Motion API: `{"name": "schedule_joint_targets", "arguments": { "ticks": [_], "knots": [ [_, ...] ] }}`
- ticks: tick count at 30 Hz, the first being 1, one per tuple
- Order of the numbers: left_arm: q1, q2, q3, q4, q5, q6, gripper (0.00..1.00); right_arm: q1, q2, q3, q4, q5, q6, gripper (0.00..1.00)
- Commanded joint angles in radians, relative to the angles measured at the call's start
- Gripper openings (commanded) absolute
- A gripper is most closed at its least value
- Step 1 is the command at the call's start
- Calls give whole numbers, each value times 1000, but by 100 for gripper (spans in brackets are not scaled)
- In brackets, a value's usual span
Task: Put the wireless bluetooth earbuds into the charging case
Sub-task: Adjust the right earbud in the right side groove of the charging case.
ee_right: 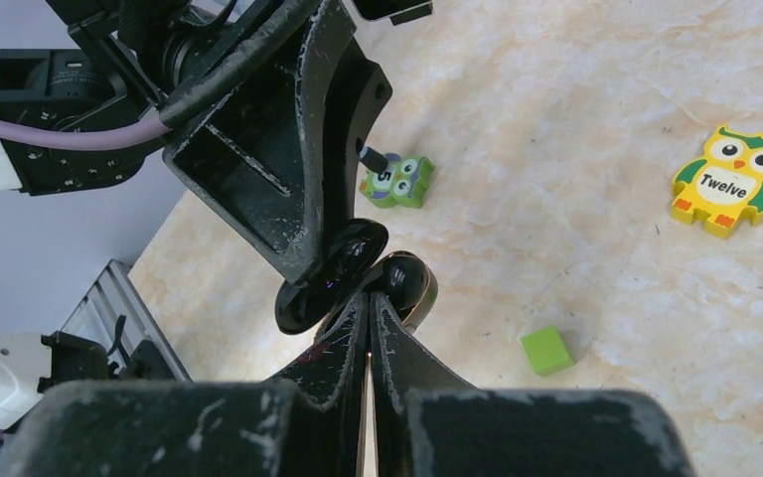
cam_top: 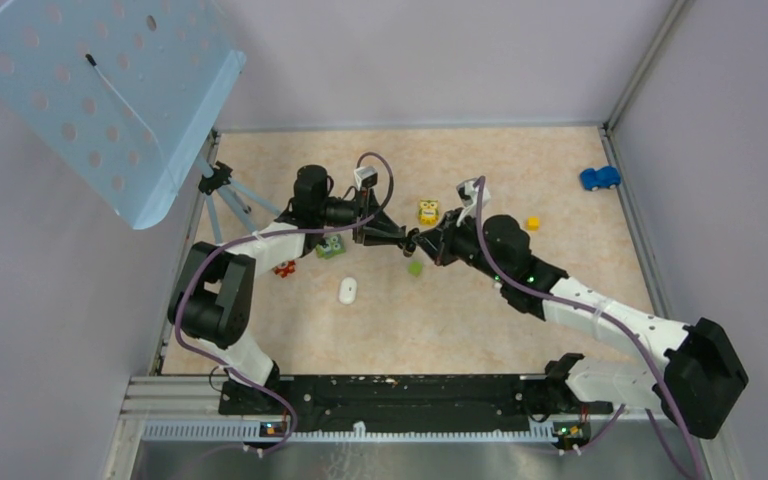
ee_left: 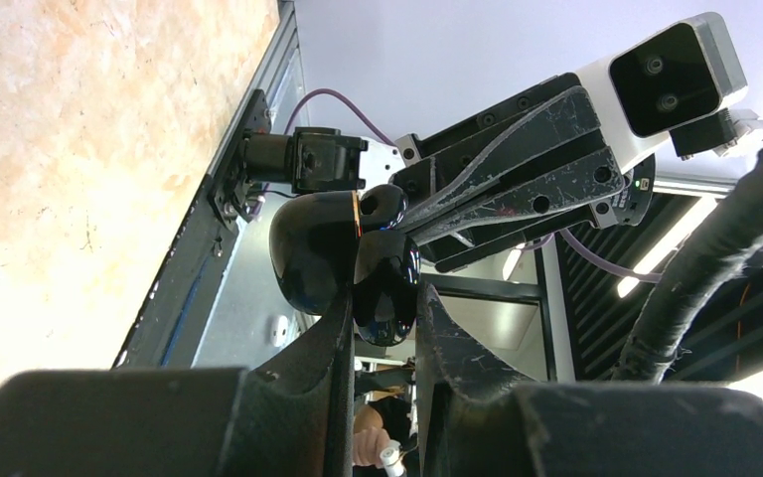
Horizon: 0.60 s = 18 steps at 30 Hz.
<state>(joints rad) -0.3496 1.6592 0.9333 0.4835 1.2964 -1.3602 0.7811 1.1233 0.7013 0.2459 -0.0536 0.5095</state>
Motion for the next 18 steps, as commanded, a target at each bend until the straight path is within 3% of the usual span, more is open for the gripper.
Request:
{"name": "schedule_joint_targets", "arguments": {
  "ticks": [1,3,7,9,12,18],
  "knots": [
    [2,-49,27,13,-3,25,0,10,-58,14,49,21,-6,0],
    [3,-52,29,-9,-6,45,0,10,-90,18,32,63,-25,3],
    [4,-58,49,-89,-13,120,0,7,-89,89,-84,131,-140,24],
    [4,-64,56,-95,-11,141,0,-5,-74,125,-131,85,-203,37],
    [3,-63,70,-107,14,175,0,-77,6,230,-258,-167,-317,44],
    [9,-23,142,-321,73,349,0,-106,53,303,-375,-292,-455,46]
  ]
}}
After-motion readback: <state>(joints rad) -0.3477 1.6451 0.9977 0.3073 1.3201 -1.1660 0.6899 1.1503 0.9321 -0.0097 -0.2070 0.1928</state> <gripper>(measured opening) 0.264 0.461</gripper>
